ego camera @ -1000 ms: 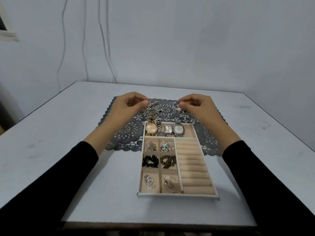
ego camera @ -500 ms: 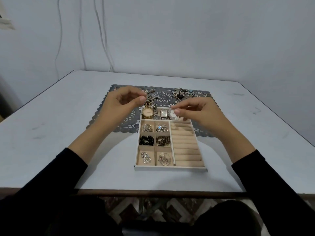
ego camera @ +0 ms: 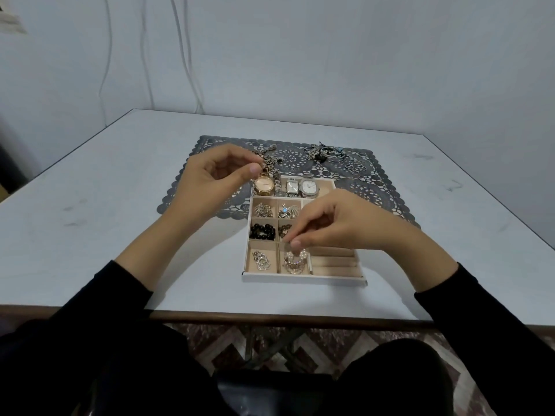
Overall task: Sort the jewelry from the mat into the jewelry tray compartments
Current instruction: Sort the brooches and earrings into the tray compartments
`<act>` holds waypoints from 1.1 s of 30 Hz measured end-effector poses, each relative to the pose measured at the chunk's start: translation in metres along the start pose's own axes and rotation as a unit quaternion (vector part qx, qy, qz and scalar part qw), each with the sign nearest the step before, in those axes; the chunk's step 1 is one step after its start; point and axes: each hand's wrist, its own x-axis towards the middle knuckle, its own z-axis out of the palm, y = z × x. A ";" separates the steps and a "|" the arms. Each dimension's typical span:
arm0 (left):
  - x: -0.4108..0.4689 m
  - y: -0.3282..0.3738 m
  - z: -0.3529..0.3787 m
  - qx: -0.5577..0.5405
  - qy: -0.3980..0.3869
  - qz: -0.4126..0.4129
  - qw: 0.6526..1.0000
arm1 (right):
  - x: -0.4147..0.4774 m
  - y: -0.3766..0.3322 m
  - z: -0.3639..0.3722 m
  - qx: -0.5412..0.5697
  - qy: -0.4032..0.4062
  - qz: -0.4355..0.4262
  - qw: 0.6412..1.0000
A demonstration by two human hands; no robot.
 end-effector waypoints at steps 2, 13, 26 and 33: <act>0.000 0.000 -0.001 0.002 0.001 -0.002 1.000 | 0.000 -0.002 0.001 -0.027 -0.011 0.009 1.000; 0.000 0.000 -0.001 0.008 -0.011 0.000 1.000 | 0.009 -0.009 0.011 -0.178 -0.023 0.048 0.983; -0.002 0.004 0.001 0.004 -0.020 -0.001 1.000 | 0.000 -0.009 0.004 -0.133 -0.002 0.037 0.990; -0.004 0.009 0.001 -0.009 -0.032 -0.002 0.999 | -0.004 0.020 -0.013 0.021 0.264 0.033 0.964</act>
